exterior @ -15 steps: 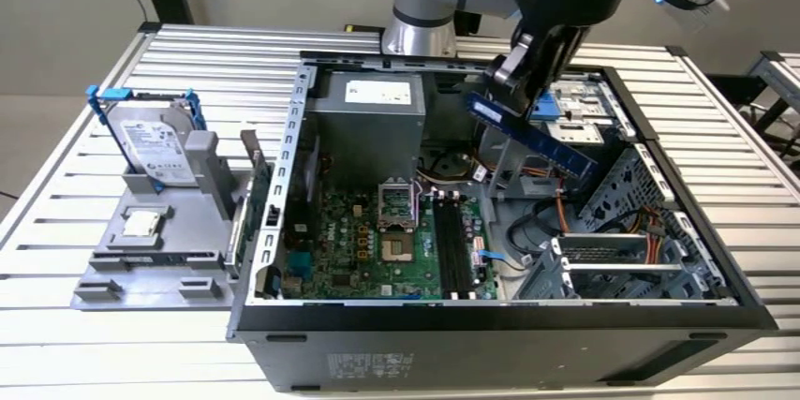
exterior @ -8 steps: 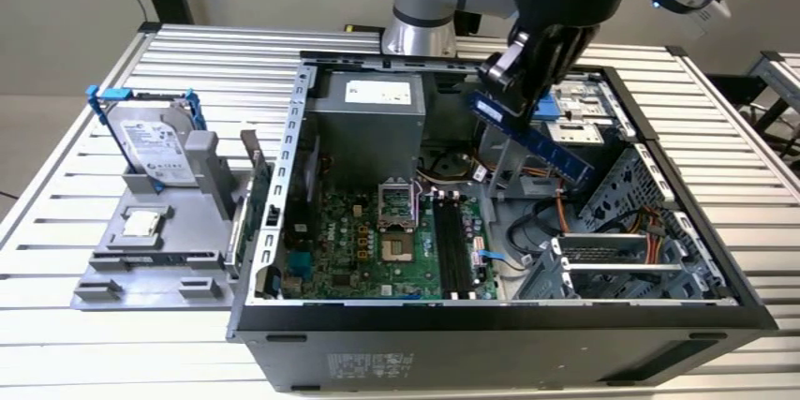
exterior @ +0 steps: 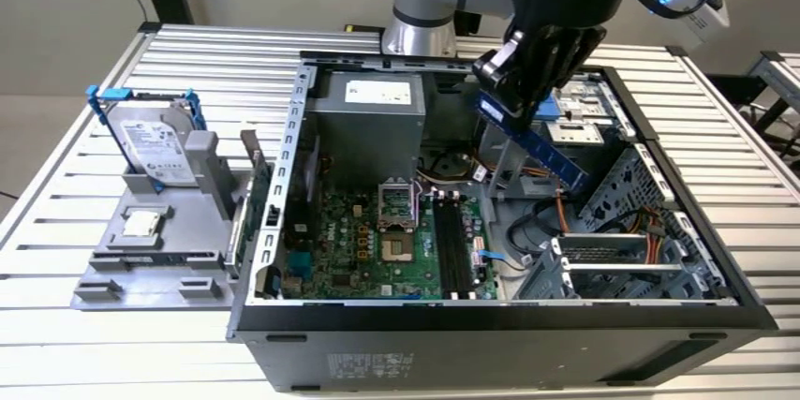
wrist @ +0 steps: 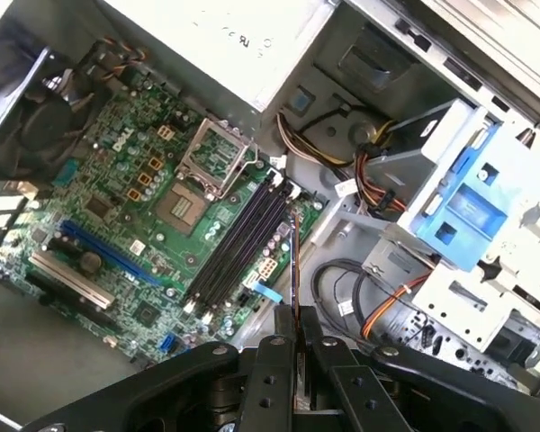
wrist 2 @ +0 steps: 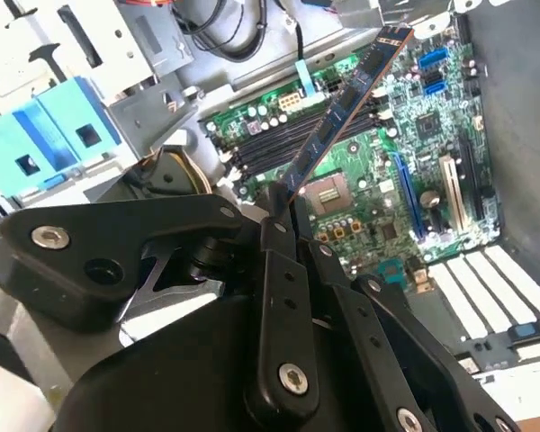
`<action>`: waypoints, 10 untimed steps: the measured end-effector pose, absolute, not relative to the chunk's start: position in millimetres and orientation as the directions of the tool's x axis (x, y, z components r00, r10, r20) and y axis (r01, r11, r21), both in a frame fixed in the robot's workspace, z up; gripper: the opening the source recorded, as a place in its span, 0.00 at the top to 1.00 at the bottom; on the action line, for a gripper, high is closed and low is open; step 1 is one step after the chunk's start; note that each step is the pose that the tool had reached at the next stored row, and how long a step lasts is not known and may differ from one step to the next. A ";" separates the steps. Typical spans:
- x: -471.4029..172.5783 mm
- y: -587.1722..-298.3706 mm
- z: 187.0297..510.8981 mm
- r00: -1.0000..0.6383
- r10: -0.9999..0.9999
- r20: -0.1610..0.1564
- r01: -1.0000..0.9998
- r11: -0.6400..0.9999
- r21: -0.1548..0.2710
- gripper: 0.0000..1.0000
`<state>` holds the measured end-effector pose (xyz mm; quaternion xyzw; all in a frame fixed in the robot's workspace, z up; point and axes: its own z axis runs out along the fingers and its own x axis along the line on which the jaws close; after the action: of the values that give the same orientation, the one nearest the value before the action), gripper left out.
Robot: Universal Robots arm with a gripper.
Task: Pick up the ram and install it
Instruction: 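Insert the ram into the slot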
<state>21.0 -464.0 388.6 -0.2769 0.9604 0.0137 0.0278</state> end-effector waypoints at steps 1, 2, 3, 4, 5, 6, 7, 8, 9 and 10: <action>21.0 -464.0 388.4 -0.852 -0.519 -0.061 -0.521 0.854 0.011 1.00; 21.0 -464.0 388.2 -0.859 -0.508 -0.061 -0.509 0.861 0.011 1.00; 21.0 -464.0 388.1 -0.867 -0.495 -0.061 -0.497 0.868 0.011 1.00; 20.9 -464.0 387.9 -0.873 -0.483 -0.061 -0.484 0.875 0.011 1.00; 20.9 -464.0 387.8 -0.880 -0.471 -0.061 -0.472 0.881 0.011 1.00; 20.8 -464.0 387.6 -0.886 -0.459 -0.061 -0.460 0.888 0.011 1.00; 20.8 -464.0 387.5 -0.892 -0.448 -0.061 -0.449 0.893 0.011 1.00; 20.8 -464.0 387.4 -0.898 -0.436 -0.061 -0.438 0.899 0.011 1.00; 20.7 -464.0 387.3 -0.904 -0.424 -0.061 -0.425 0.905 0.011 1.00; 20.7 -464.0 387.2 -0.909 -0.412 -0.061 -0.413 0.911 0.011 1.00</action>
<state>20.7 -464.0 387.2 -0.2112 0.9770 0.0119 0.0284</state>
